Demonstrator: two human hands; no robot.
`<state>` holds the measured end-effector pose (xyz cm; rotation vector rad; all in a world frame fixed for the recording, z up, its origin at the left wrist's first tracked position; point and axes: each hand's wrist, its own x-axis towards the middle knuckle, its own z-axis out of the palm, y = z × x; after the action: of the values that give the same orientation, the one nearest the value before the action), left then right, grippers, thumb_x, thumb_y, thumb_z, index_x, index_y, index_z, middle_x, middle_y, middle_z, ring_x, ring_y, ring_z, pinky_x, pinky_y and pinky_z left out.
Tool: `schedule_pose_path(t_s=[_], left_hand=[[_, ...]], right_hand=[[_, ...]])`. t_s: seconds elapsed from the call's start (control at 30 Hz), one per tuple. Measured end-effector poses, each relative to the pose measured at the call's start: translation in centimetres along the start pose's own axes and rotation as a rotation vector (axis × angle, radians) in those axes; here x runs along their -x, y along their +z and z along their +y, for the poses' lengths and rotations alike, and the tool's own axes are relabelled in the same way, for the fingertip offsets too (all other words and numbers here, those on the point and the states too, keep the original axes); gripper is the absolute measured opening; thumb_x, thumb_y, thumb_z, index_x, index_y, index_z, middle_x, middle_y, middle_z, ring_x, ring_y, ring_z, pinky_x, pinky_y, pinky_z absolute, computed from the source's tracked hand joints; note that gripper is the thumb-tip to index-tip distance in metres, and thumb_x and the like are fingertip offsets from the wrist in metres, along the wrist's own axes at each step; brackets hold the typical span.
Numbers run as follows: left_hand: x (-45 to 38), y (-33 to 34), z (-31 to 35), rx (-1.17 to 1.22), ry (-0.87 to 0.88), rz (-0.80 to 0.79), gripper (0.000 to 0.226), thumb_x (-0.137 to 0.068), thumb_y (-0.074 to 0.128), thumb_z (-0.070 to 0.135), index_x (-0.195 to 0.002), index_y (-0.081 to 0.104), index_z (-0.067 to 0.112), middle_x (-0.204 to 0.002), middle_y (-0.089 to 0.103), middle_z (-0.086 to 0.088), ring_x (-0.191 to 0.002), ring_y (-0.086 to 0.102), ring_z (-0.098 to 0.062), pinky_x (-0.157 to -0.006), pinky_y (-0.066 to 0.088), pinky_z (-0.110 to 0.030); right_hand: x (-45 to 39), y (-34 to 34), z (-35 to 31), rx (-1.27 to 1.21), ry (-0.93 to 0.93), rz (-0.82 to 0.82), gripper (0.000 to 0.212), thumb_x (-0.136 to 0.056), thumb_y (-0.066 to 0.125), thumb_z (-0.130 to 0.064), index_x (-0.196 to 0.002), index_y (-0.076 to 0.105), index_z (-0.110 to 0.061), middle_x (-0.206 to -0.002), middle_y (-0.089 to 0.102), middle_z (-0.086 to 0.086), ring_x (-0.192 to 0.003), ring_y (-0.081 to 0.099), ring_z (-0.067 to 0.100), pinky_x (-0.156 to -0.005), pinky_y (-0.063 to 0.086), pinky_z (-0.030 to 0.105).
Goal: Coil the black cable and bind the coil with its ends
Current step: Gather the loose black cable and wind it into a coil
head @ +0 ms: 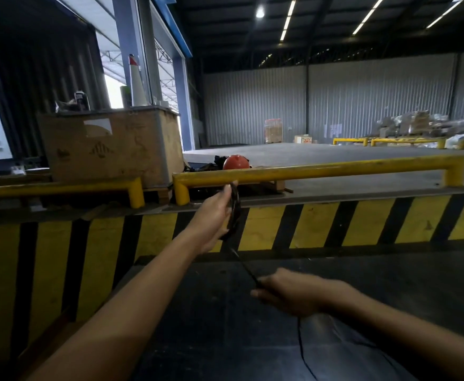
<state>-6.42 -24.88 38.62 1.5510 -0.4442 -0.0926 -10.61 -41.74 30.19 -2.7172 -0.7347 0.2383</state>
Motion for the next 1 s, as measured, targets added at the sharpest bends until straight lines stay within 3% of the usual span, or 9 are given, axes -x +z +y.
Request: schedule_pose_path(t_s=[0.1,0.2,0.3,0.37,0.47,0.57,0.67,0.9,1.0], left_hand=[[-0.4,-1.7,-2.9,-0.615,-0.017,0.008,0.037,-0.099,0.031,0.041,-0.112,0.059,0.02,-0.115,0.06,-0.012,-0.104,0.058,-0.022,-0.096,0.044,-0.047],[0.1,-2.5,-4.6,-0.924,-0.154,-0.184,0.035,-0.099,0.031,0.043,-0.097,0.059,0.021,-0.087,0.057,0.001,-0.08,0.056,-0.013,-0.076,0.046,-0.033],[1.3,-2.6,-4.5,-0.858,-0.297,-0.426,0.041,-0.098,0.029,0.048,-0.115,0.06,0.029,-0.106,0.063,-0.003,-0.096,0.061,-0.02,-0.084,0.047,-0.034],[2.1,-2.5,-3.7,-0.664,-0.373,-0.588,0.034,-0.097,0.027,0.049,-0.114,0.056,0.045,-0.12,0.058,0.0,-0.109,0.058,-0.021,-0.089,0.048,-0.038],[2.6,-2.0,-2.1,-0.263,-0.399,-0.759,0.036,-0.097,0.027,0.046,-0.123,0.052,0.047,-0.133,0.054,0.005,-0.122,0.054,-0.024,-0.094,0.048,-0.047],[2.2,-1.2,0.0,0.187,-0.265,-0.756,0.046,-0.092,0.032,0.047,-0.134,0.049,0.037,-0.136,0.055,-0.004,-0.122,0.055,-0.03,-0.092,0.049,-0.053],[1.1,-0.3,2.0,0.397,-0.091,-0.593,0.047,-0.094,0.029,0.047,-0.136,0.046,0.035,-0.142,0.049,-0.009,-0.119,0.056,-0.03,-0.095,0.044,-0.061],[-0.4,-0.9,0.0,0.137,0.02,-0.249,0.036,-0.098,0.026,0.045,-0.125,0.049,0.044,-0.152,0.034,-0.005,-0.141,0.028,-0.033,-0.107,0.024,-0.064],[0.1,-1.8,-0.4,-0.213,-0.01,-0.228,0.042,-0.099,0.027,0.042,-0.138,0.042,0.037,-0.155,0.03,-0.005,-0.142,0.025,-0.03,-0.11,0.022,-0.057]], right_hand=[[0.7,-4.7,1.5,0.122,0.035,0.156,0.019,-0.095,0.043,-0.039,-0.091,0.057,-0.028,-0.088,0.063,-0.001,-0.078,0.063,0.012,-0.073,0.055,0.031],[2.0,-9.5,2.9,0.183,0.013,0.389,0.017,-0.091,0.052,-0.033,-0.087,0.062,-0.02,-0.078,0.061,-0.002,-0.07,0.06,0.007,-0.066,0.053,0.027],[2.6,-11.7,4.6,0.208,0.016,0.615,0.016,-0.089,0.056,-0.029,-0.082,0.062,-0.017,-0.066,0.052,-0.008,-0.06,0.052,0.004,-0.056,0.039,0.018],[2.2,-11.8,5.6,0.198,0.037,0.767,0.017,-0.09,0.055,-0.029,-0.084,0.062,-0.014,-0.065,0.05,-0.009,-0.06,0.05,0.005,-0.054,0.037,0.019],[1.2,-10.3,5.9,0.103,0.07,0.867,0.022,-0.093,0.05,-0.03,-0.086,0.062,-0.014,-0.064,0.053,-0.005,-0.058,0.053,0.011,-0.053,0.04,0.023],[0.3,-7.6,4.7,-0.084,0.118,0.782,0.028,-0.097,0.041,-0.033,-0.082,0.061,-0.019,-0.068,0.058,0.0,-0.065,0.06,0.019,-0.055,0.043,0.024],[-0.6,-4.2,1.2,-0.256,0.131,0.522,0.031,-0.098,0.034,-0.037,-0.081,0.058,-0.028,-0.076,0.059,-0.006,-0.074,0.061,0.011,-0.062,0.044,0.023],[2.4,-2.9,-6.7,-0.565,0.058,0.02,0.022,-0.098,0.039,-0.034,-0.093,0.056,-0.021,-0.066,0.049,-0.006,-0.051,0.048,0.003,-0.045,0.042,0.017],[3.7,-6.2,-6.4,-0.467,0.012,0.046,0.027,-0.097,0.041,-0.033,-0.098,0.061,-0.015,-0.065,0.051,-0.005,-0.05,0.049,0.002,-0.048,0.042,0.017]])
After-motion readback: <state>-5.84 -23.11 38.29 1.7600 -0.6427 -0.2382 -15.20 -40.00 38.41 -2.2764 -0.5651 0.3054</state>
